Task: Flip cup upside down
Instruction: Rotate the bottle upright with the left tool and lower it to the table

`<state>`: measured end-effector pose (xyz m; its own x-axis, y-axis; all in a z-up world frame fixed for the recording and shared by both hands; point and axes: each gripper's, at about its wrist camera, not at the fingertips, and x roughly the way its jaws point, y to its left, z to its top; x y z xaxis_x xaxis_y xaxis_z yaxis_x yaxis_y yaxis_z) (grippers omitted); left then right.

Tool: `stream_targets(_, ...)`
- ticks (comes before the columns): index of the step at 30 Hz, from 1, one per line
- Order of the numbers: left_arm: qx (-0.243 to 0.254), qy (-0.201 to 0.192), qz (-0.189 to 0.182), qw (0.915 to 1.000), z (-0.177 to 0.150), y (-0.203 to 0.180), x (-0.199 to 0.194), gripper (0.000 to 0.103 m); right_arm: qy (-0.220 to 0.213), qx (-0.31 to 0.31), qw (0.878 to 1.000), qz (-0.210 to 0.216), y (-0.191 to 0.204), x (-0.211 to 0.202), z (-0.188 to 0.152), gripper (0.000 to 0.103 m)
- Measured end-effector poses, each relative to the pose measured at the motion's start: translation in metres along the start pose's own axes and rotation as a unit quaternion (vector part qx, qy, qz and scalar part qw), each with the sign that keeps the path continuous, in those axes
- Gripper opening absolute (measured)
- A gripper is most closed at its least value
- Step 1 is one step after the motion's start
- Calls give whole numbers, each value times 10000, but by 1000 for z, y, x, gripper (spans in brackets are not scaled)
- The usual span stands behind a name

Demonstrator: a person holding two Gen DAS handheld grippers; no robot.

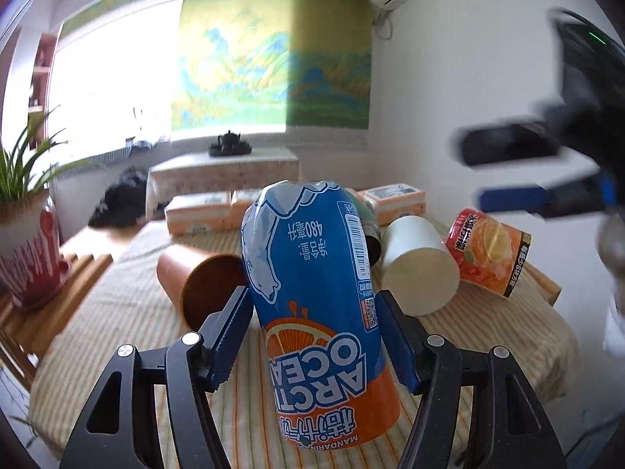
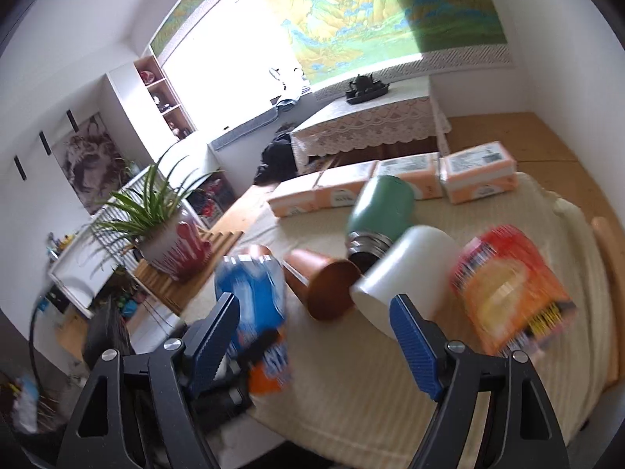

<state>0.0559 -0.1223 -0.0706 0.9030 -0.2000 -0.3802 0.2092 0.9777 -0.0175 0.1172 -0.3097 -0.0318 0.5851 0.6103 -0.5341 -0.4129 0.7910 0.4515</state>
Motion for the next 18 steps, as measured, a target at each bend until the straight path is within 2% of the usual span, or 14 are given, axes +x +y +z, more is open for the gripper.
stream_targets(2,213,-163,43,9996,-2,-5,-4,68,287,196,9993,144,4,22,18,55)
stream_targets(5,394,-322,17,9987,-2,-10,-7,68,643,401,9969,215,7,52,34,45)
stream_targets(9,549,-456,0,9975,-1,-9,-2,68,1156,740,9894,485,3,85,41,40)
stream_targets(14,636,-300,-88,9975,-3,-5,12,68,1291,885,9860,583,0,96,42,30)
stream_targets(18,643,-173,-144,9977,-2,-4,19,71,1256,758,9880,492,6,94,40,29)
